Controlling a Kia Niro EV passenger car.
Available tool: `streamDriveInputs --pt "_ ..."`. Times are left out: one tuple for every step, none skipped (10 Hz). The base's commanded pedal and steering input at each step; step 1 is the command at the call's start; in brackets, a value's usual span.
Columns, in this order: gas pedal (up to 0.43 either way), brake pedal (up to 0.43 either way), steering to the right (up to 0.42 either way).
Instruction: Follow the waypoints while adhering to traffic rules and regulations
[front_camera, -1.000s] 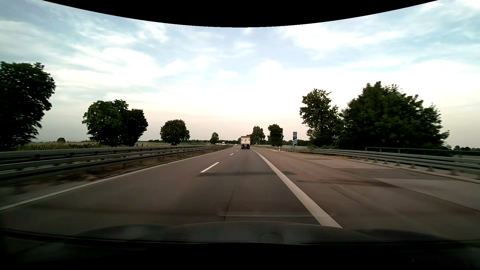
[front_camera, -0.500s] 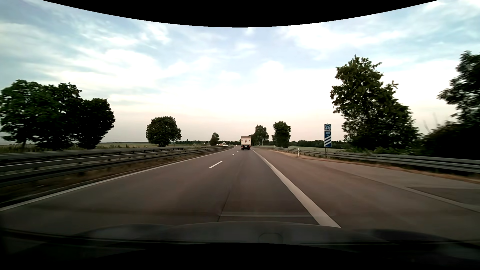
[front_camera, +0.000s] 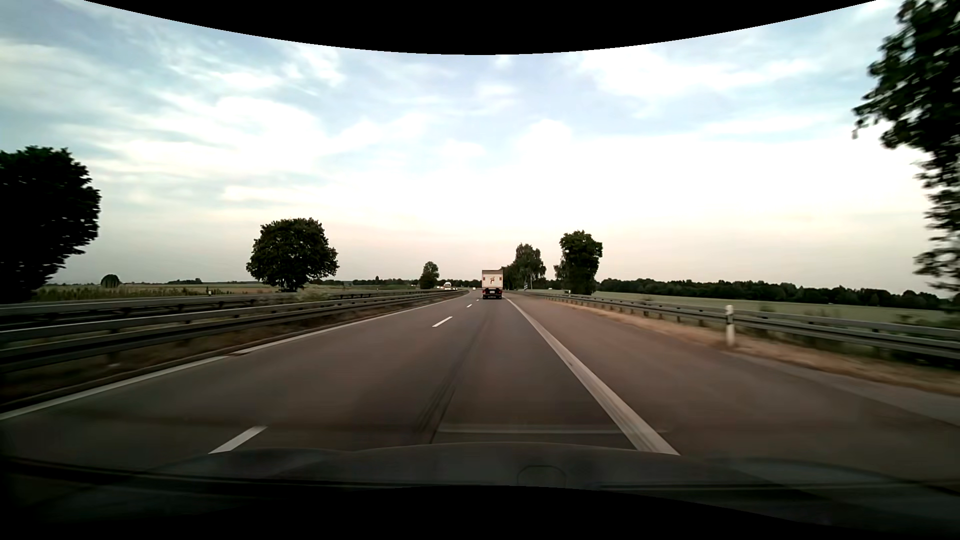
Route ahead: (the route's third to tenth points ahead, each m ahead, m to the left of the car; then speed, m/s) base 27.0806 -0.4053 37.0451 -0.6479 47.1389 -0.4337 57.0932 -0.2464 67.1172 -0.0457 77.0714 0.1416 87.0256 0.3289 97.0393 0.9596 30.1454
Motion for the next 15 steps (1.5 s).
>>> streamDriveInputs --pt "0.0 0.104 -0.005" --pt "0.0 0.116 -0.005" --pt "0.0 0.116 -0.005" --pt "0.0 0.122 -0.005" --pt "0.0 0.122 -0.004" --pt "0.0 0.122 -0.004" --pt "0.0 0.122 -0.004" --pt "0.0 0.122 -0.004" --pt "0.0 0.122 -0.003" --pt "0.0 0.122 -0.003" --pt "0.0 0.122 -0.003" --pt "0.0 0.122 -0.003" --pt "0.0 0.122 -0.004" --pt "0.0 0.134 -0.004" --pt "0.0 0.152 -0.004"
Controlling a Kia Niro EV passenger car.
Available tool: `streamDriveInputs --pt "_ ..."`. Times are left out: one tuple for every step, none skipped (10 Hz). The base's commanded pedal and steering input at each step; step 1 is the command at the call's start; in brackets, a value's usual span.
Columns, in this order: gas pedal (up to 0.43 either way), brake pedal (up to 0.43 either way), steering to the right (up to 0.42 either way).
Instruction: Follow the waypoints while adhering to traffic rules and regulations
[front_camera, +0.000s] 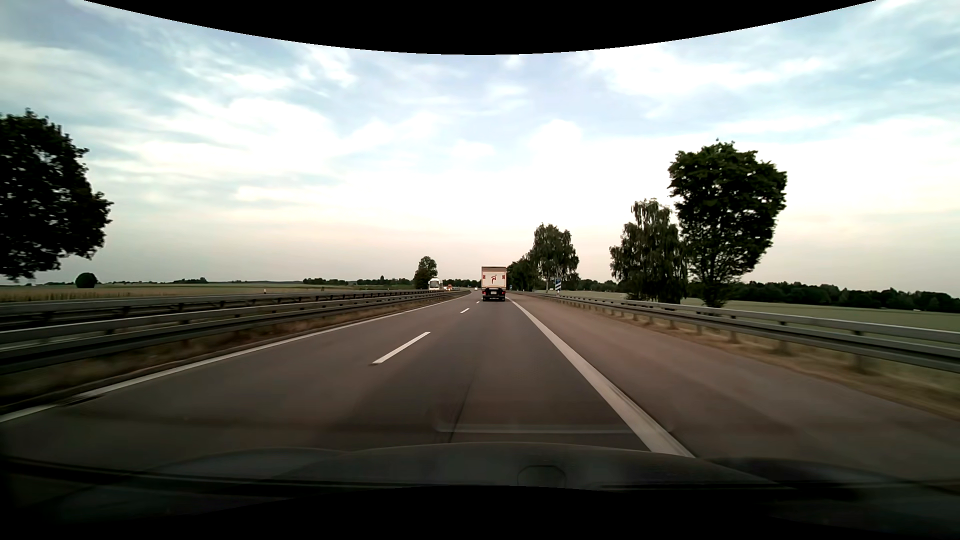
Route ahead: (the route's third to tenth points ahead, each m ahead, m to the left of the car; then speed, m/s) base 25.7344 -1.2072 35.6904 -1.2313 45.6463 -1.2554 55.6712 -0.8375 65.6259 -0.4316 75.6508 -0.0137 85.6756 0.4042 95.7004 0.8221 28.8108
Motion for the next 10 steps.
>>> streamDriveInputs --pt "0.0 0.159 -0.004" --pt "0.0 0.165 -0.004" --pt "0.0 0.177 -0.004" --pt "0.0 0.177 -0.004" --pt "0.0 0.177 -0.004" --pt "0.0 0.177 -0.004" --pt "0.0 0.183 -0.004" --pt "0.0 0.183 -0.004" --pt "0.0 0.183 -0.004" --pt "0.0 0.183 -0.004"
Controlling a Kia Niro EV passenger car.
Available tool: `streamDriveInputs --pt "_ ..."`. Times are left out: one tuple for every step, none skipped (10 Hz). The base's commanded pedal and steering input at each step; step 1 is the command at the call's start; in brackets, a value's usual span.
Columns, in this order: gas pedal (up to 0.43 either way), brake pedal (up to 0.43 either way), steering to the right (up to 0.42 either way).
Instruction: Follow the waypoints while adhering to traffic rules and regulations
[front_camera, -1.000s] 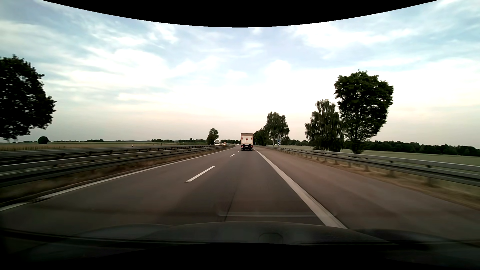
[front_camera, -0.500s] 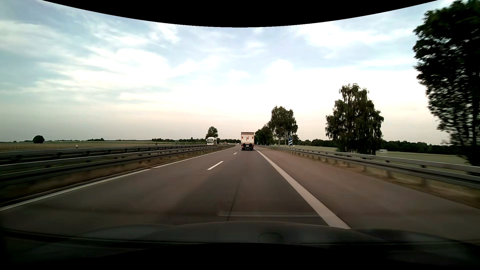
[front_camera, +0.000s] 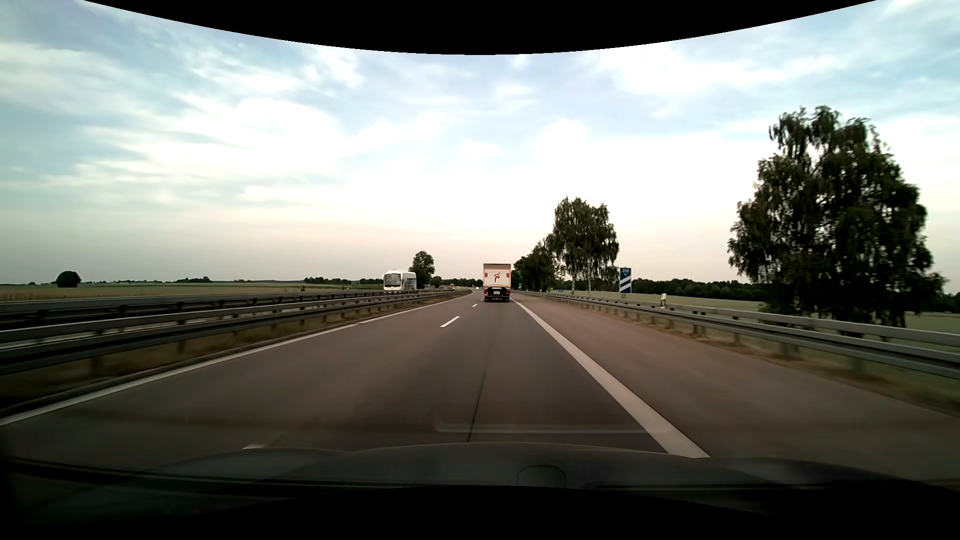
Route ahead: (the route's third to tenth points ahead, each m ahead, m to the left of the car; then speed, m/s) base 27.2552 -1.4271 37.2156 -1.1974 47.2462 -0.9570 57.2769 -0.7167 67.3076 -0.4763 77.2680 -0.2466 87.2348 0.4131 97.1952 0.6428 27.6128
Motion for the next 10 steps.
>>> streamDriveInputs --pt "0.0 0.183 -0.004" --pt "0.0 0.183 -0.004" --pt "0.0 0.183 -0.004" --pt "0.0 0.183 -0.004" --pt "0.0 0.183 -0.004" --pt "0.0 0.183 -0.004" --pt "0.0 0.183 -0.004" --pt "0.0 0.183 -0.002" --pt "0.0 0.152 -0.002" --pt "0.0 0.043 -0.002"
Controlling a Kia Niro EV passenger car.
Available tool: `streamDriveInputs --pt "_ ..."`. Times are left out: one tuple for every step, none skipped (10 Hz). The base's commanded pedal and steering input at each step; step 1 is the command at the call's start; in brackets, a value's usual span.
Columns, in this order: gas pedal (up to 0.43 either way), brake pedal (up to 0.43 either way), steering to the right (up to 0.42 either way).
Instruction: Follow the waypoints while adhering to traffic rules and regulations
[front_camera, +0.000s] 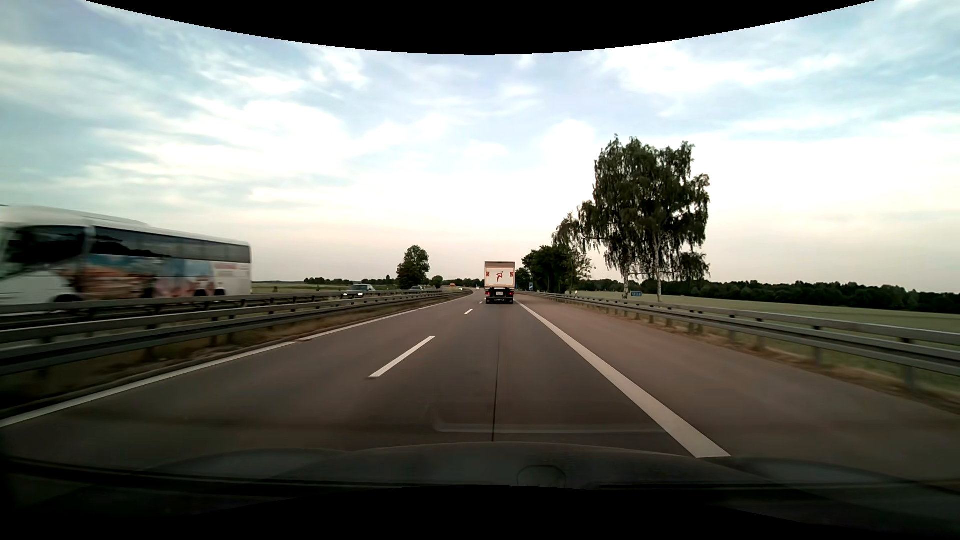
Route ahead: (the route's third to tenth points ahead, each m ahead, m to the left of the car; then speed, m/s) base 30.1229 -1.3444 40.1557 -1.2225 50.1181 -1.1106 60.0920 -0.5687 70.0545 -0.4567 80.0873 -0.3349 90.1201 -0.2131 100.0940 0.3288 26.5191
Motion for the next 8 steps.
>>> streamDriveInputs --pt "0.0 0.012 -0.002" --pt "0.0 0.012 -0.002" --pt "0.0 0.006 -0.002" --pt "0.0 0.006 -0.002" --pt "0.0 0.012 -0.001" --pt "0.0 0.006 -0.002" --pt "0.0 0.006 -0.002" --pt "0.0 0.006 -0.002"
